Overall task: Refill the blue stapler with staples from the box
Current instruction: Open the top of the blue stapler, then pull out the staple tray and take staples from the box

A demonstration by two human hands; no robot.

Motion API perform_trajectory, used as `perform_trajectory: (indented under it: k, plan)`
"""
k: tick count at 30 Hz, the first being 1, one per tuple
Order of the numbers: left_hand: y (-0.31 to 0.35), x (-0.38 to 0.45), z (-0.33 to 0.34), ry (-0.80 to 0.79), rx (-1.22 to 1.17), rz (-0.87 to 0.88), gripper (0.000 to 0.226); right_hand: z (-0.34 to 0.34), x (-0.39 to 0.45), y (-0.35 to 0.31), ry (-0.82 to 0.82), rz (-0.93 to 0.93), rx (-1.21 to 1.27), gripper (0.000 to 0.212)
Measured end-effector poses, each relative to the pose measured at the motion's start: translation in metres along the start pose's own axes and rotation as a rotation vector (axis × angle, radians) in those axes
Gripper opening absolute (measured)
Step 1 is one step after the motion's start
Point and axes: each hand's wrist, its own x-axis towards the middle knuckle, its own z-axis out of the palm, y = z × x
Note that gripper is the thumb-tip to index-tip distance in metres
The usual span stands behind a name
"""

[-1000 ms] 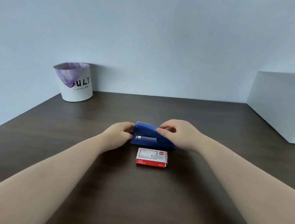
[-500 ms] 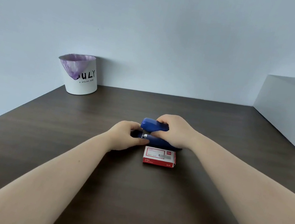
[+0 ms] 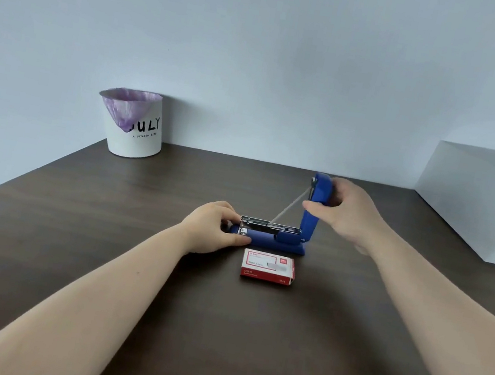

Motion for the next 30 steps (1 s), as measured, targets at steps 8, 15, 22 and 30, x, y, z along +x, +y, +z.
perform_trajectory:
  k: [8, 15, 22, 30]
  plan:
    - [0.0, -0.001, -0.001, 0.004, -0.034, -0.002, 0.017, -0.007, -0.015, 0.019, 0.036, 0.05, 0.361, 0.032]
    - [-0.001, -0.002, -0.003, 0.021, -0.041, 0.014, 0.017, -0.022, -0.027, 0.059, 0.055, 0.159, 0.128, 0.032]
    - [-0.007, -0.001, 0.0, 0.055, -0.059, -0.033, 0.034, -0.023, -0.026, 0.063, -0.091, 0.05, -0.179, 0.028]
    - [-0.004, -0.021, -0.008, 0.223, -0.329, 0.008, 0.036, -0.017, -0.033, 0.029, -0.054, -0.118, -0.294, 0.026]
